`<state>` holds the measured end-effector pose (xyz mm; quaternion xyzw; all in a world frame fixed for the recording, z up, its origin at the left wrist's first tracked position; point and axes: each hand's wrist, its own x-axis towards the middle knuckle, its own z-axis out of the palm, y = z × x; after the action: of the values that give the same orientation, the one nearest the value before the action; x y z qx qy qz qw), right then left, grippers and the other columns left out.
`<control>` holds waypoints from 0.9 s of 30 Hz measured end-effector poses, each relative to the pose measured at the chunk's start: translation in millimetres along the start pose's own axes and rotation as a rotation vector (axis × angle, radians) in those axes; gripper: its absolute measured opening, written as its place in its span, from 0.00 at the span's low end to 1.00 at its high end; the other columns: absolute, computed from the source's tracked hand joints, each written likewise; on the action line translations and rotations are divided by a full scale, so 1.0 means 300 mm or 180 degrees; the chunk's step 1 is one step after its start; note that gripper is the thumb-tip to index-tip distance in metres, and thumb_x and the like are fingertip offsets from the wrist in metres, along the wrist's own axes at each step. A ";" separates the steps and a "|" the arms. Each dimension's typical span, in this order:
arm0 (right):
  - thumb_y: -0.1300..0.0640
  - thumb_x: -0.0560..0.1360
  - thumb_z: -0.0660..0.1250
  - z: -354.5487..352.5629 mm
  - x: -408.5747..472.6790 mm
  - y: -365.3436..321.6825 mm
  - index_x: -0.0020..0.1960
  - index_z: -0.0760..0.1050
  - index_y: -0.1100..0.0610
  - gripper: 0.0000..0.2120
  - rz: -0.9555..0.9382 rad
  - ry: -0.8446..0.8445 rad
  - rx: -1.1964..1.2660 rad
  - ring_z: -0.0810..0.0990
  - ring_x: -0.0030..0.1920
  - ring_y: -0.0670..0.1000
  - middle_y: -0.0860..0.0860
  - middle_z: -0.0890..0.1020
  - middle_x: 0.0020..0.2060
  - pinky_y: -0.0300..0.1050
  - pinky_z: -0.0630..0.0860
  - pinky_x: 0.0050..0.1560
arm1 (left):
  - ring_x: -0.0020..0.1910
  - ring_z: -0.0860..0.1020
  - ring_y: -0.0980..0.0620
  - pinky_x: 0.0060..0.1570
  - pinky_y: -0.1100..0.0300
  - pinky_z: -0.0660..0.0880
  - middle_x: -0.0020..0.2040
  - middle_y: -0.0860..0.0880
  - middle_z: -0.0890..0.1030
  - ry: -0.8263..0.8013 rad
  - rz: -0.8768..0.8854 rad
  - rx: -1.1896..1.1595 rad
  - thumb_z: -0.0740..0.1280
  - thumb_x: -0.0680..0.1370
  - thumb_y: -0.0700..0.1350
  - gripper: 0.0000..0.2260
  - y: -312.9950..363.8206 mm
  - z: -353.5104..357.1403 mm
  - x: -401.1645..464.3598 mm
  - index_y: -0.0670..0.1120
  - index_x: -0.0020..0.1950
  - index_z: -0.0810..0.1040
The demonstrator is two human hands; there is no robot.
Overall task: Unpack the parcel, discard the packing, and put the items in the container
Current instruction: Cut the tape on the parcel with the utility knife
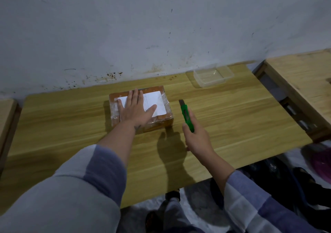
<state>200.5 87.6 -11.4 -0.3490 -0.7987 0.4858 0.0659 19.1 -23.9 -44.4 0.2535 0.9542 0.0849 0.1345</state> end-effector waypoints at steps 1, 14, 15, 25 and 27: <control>0.51 0.80 0.57 0.019 0.013 -0.007 0.73 0.51 0.35 0.26 -0.0019 -0.0069 0.0036 0.80 0.47 0.55 0.51 0.74 0.67 0.60 0.80 0.50 | 0.77 0.37 0.52 0.72 0.40 0.36 0.79 0.51 0.39 0.0060 0.0051 -0.0095 0.45 0.78 0.67 0.35 -0.006 -0.006 -0.003 0.49 0.78 0.39; 0.48 0.79 0.58 0.215 0.234 -0.037 0.73 0.55 0.39 0.25 0.0554 -0.0171 0.0216 0.70 0.65 0.64 0.61 0.62 0.69 0.61 0.73 0.62 | 0.78 0.43 0.50 0.73 0.41 0.45 0.79 0.52 0.44 0.0058 0.0705 0.0631 0.47 0.78 0.66 0.27 -0.090 -0.070 0.111 0.62 0.77 0.46; 0.49 0.79 0.58 0.206 0.267 -0.042 0.73 0.55 0.40 0.25 0.0576 -0.0208 0.0221 0.70 0.63 0.64 0.61 0.62 0.69 0.62 0.74 0.61 | 0.78 0.44 0.50 0.73 0.41 0.45 0.79 0.52 0.44 0.0115 0.0660 0.0654 0.47 0.78 0.66 0.28 -0.091 -0.060 0.119 0.62 0.77 0.46; 0.58 0.80 0.54 0.114 0.579 -0.101 0.73 0.58 0.42 0.23 0.0325 -0.0576 -0.0185 0.73 0.61 0.59 0.60 0.62 0.72 0.52 0.72 0.58 | 0.77 0.47 0.45 0.74 0.43 0.47 0.79 0.48 0.44 0.0217 0.0617 0.0538 0.49 0.74 0.71 0.35 -0.107 -0.051 0.156 0.60 0.77 0.45; 0.58 0.80 0.55 0.100 0.617 -0.128 0.74 0.56 0.42 0.25 0.0307 -0.0511 -0.0152 0.75 0.56 0.58 0.60 0.63 0.72 0.50 0.73 0.55 | 0.77 0.47 0.45 0.74 0.43 0.47 0.79 0.47 0.44 0.0285 0.0460 0.0395 0.50 0.74 0.71 0.35 -0.086 -0.039 0.148 0.59 0.77 0.46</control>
<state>30.0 169.7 -38.7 -0.3484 -0.7951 0.4956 -0.0301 -33.3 -24.6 -48.8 0.3255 0.9419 0.0464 0.0693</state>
